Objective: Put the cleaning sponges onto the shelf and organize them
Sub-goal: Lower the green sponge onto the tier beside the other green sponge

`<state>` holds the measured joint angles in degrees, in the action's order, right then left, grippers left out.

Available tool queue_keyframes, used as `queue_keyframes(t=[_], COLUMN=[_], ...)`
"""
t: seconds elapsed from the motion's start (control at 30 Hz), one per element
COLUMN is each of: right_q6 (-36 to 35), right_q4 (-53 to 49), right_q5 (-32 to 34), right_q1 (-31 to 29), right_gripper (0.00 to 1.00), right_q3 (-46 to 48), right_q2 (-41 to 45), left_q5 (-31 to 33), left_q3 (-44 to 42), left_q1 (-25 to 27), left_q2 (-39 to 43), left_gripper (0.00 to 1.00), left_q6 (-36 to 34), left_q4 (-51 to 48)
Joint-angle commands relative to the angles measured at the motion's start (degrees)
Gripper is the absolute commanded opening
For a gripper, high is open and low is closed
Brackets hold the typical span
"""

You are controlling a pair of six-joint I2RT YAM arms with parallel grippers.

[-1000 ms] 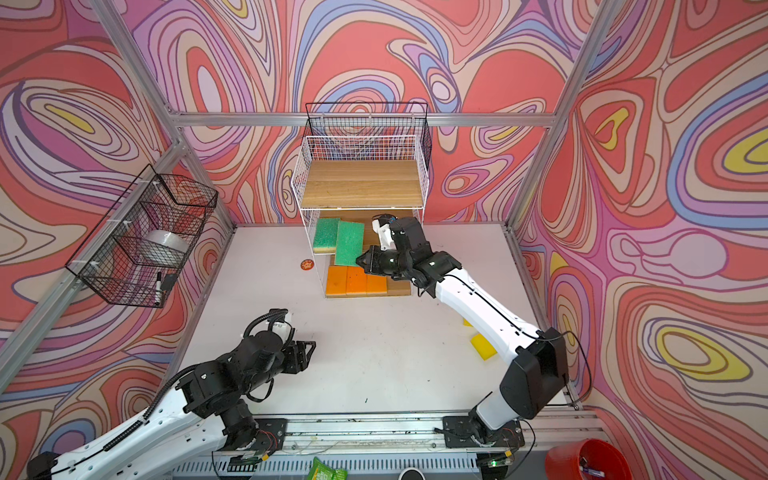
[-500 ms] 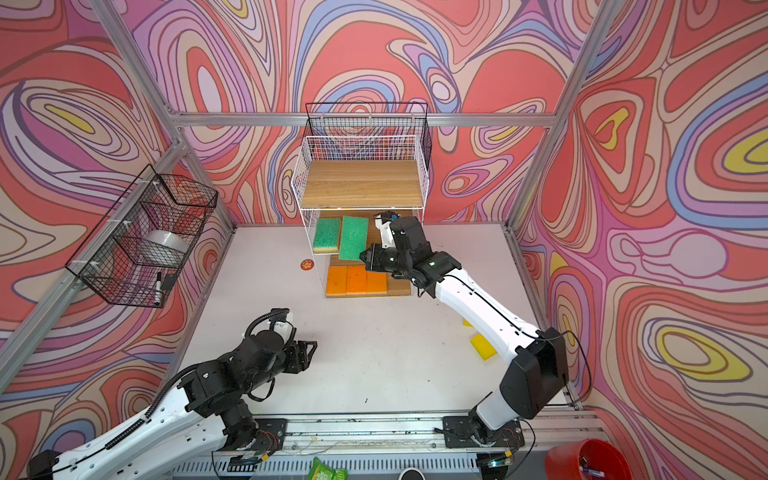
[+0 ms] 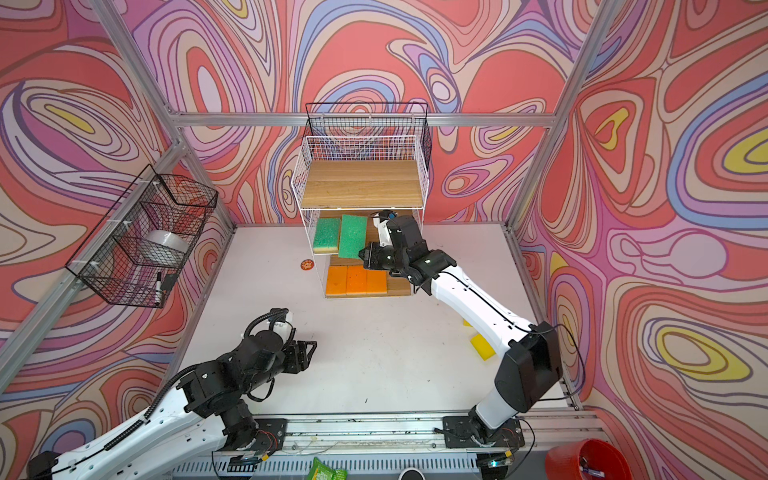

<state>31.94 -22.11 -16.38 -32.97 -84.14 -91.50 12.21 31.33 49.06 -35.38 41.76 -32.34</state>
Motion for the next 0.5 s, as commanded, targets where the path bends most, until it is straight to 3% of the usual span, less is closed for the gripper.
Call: queue_keyframes(t=[0.0,0.47], right_q6=[-0.53,0.72], right_q4=[0.84,0.65], right_q5=[-0.15,2.26], right_q1=[0.1,0.1], right_gripper=[0.0,0.0], right_q3=[-1.64,-4.82], right_q2=[-1.37,-3.27], left_q5=[0.8,0.89], left_q3=[-0.45,-0.39], left_q1=[-0.29,-0.62], left_q2=[0.48,0.24], left_gripper=[0.68,0.68], left_q6=[-0.44,-0.72], left_q4=[-1.35,-1.23])
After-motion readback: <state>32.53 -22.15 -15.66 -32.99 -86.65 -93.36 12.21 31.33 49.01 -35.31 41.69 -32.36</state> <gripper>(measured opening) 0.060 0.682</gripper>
